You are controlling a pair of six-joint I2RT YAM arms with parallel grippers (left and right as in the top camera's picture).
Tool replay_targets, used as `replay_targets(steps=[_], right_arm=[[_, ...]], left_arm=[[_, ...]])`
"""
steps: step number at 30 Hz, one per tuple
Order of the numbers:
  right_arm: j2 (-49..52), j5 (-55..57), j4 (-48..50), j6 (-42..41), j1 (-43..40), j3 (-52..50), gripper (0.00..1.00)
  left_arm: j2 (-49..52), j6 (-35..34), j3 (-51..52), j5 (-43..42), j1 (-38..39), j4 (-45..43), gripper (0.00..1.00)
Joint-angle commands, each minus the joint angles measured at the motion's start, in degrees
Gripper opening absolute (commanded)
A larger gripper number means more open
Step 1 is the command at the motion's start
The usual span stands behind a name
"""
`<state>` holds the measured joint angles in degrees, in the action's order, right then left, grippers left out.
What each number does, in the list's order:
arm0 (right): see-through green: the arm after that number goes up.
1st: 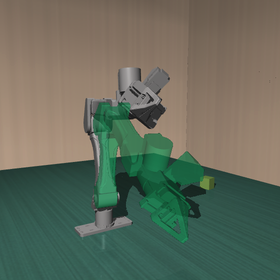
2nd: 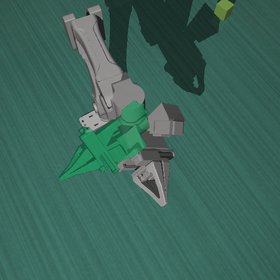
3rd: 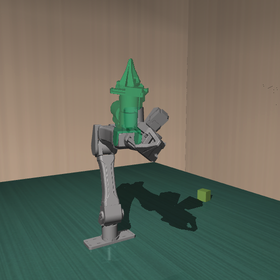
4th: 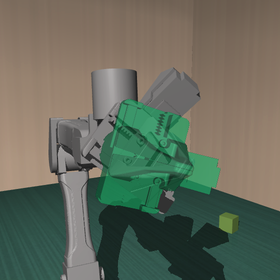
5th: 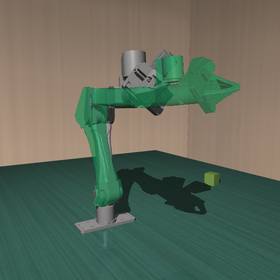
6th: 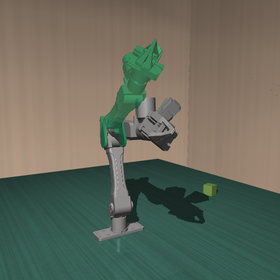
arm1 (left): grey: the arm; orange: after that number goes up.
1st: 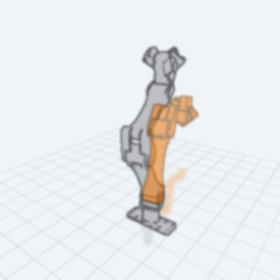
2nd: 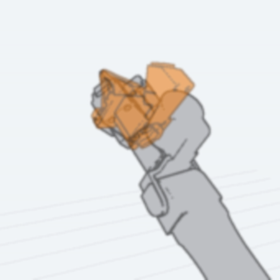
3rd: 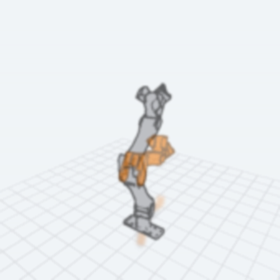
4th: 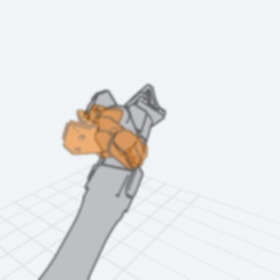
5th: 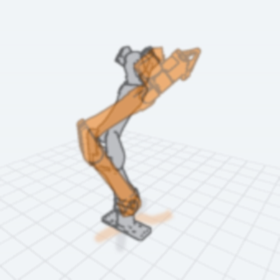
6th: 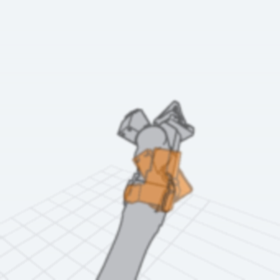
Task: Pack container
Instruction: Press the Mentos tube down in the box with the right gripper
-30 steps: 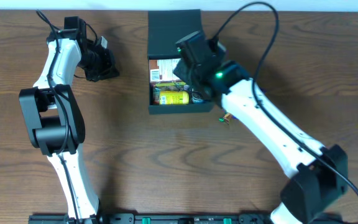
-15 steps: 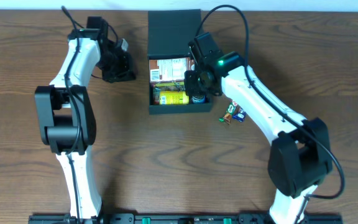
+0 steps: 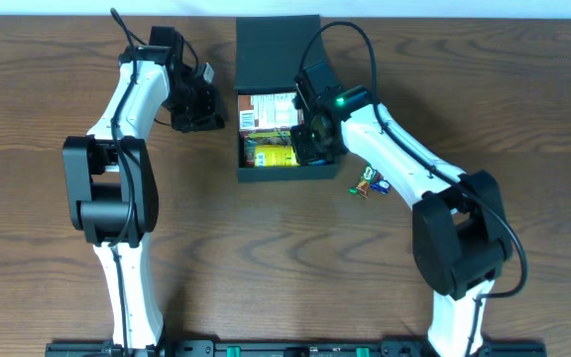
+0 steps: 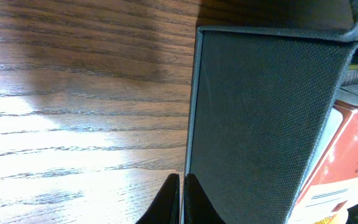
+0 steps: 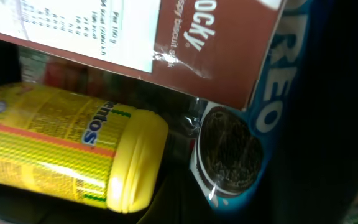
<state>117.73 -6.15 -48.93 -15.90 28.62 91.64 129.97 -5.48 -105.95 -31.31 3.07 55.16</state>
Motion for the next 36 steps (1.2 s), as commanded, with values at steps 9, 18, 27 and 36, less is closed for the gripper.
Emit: replay_targets(steps=[9, 18, 27, 36], right_arm=[[1.0, 2.3, 1.0, 1.9, 1.2, 0.1, 0.01], [1.9, 1.6, 2.9, 1.8, 3.4, 0.1, 0.01], [1.9, -0.1, 4.6, 1.8, 5.9, 0.1, 0.01], [1.5, -0.1, 3.6, 1.7, 5.7, 0.8, 0.01]], left_arm=[[-1.9, 1.2, 0.4, 0.2, 2.5, -0.6, 0.06], [-1.9, 1.2, 0.4, 0.2, 3.7, -0.6, 0.06], [-1.9, 1.0, 0.4, 0.2, 4.6, -0.6, 0.06], [-1.9, 1.0, 0.4, 0.3, 4.7, -0.5, 0.06]])
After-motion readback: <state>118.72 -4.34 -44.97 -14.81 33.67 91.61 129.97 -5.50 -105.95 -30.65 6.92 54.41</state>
